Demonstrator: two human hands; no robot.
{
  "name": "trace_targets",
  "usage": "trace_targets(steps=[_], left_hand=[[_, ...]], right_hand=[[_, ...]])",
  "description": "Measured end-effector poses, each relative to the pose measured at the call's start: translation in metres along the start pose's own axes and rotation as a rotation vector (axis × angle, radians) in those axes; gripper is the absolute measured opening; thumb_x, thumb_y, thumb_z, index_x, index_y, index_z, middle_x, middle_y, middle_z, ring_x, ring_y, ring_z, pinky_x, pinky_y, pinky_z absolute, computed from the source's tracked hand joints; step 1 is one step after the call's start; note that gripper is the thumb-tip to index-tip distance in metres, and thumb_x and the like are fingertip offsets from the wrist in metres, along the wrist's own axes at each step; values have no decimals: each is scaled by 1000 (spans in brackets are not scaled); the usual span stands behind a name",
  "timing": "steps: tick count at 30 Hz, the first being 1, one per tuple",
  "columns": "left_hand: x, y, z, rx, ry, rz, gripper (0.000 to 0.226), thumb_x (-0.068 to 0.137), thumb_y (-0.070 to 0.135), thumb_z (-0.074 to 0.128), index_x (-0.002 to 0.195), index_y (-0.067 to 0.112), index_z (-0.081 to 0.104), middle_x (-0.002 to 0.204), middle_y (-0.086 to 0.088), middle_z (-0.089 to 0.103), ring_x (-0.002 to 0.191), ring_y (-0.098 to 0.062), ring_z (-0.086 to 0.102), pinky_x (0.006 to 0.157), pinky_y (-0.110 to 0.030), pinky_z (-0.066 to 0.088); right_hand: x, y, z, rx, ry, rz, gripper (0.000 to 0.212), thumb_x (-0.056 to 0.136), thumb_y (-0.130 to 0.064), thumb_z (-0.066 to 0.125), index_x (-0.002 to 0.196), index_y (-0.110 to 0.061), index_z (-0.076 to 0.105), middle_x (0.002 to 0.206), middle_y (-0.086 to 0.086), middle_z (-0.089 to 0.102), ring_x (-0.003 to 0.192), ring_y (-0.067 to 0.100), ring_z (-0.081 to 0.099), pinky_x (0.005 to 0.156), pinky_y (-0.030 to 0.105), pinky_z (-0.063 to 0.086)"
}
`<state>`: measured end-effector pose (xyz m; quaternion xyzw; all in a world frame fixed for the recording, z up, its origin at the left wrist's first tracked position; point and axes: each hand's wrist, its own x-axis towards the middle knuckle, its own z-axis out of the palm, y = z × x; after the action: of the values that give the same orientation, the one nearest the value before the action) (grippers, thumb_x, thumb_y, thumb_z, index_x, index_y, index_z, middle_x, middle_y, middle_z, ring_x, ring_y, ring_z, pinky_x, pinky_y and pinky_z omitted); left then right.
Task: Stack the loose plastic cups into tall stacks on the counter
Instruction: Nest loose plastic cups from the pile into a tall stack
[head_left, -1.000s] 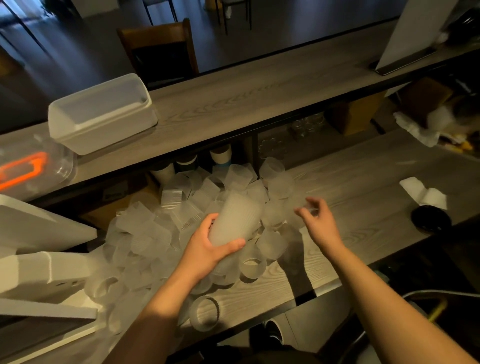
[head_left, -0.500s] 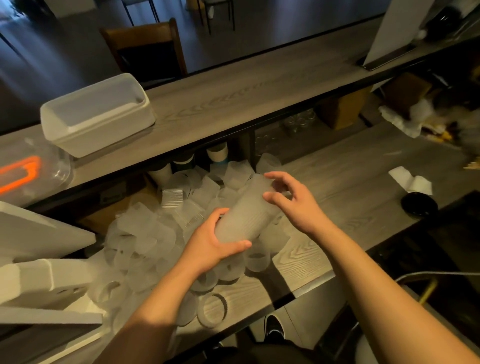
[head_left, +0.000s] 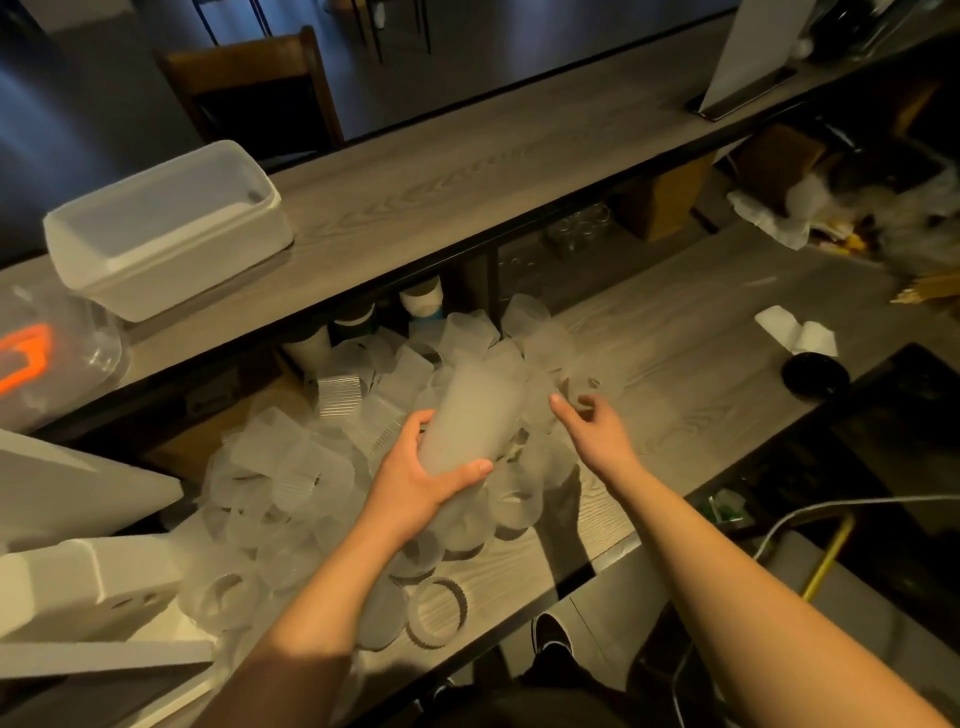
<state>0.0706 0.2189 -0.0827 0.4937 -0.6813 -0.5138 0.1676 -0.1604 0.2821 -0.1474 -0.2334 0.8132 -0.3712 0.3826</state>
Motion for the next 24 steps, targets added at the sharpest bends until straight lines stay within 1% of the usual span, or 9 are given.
trace_targets(steps=[2,4,6,11,14,18,21,22,24], left_hand=[[-1,-2,-1,14,-11,-1,89,47,71,74,123,33,47,114,16,54,100,-2,56,72,-24,48],[-2,-3,-1,22,-16,-3,89,47,71,73,123,32,46,114,18,52,99,0,55,71,-21,46],[-4,-4,-1,24,-24,-8,89,47,71,72,122,33,45,113,20,51,99,0,54,70,-20,46],[-5,-5,-2,26,-48,-21,91,47,71,71,124,33,43,113,20,49,98,0,54,68,-17,45],[-5,-6,-4,29,-43,-23,93,46,72,72,125,32,44,114,20,50,98,0,54,68,-17,45],[-4,-9,-2,25,-53,-17,92,47,72,72,125,33,44,117,17,51,101,-3,55,71,-22,48],[-2,-10,1,37,-71,-13,89,48,72,73,123,35,43,117,15,52,101,-6,56,74,-27,51],[-1,-10,2,47,-76,-9,89,48,72,73,123,36,43,117,15,52,101,-6,56,75,-28,52],[0,-10,4,65,-85,1,88,48,72,74,123,38,42,116,17,52,101,-6,56,77,-31,54]], right_hand=[[5,25,10,-49,37,70,91,80,-68,65,145,-8,43,143,14,53,130,31,52,107,44,44],[8,39,21,-91,26,123,106,74,-73,69,149,-6,36,147,18,49,135,35,47,109,48,42],[11,45,32,-144,15,140,113,72,-72,71,151,-3,30,148,21,46,137,38,44,109,50,42],[14,49,51,-186,94,115,100,74,-60,77,146,-4,36,139,21,54,129,38,50,104,47,46],[11,46,49,-127,113,138,94,76,-54,78,146,-6,37,139,19,54,129,37,51,104,45,46],[-3,40,36,64,110,156,86,79,-46,78,147,-14,37,130,11,56,116,30,58,98,44,51],[-16,34,24,232,76,120,79,83,-40,77,148,-17,37,129,8,55,115,25,58,100,44,51],[-21,28,19,301,72,100,76,84,-38,76,147,-19,38,128,6,55,115,23,57,100,42,51],[-29,14,9,439,63,54,64,89,-33,71,145,-20,43,117,-3,57,107,13,59,89,31,53]])
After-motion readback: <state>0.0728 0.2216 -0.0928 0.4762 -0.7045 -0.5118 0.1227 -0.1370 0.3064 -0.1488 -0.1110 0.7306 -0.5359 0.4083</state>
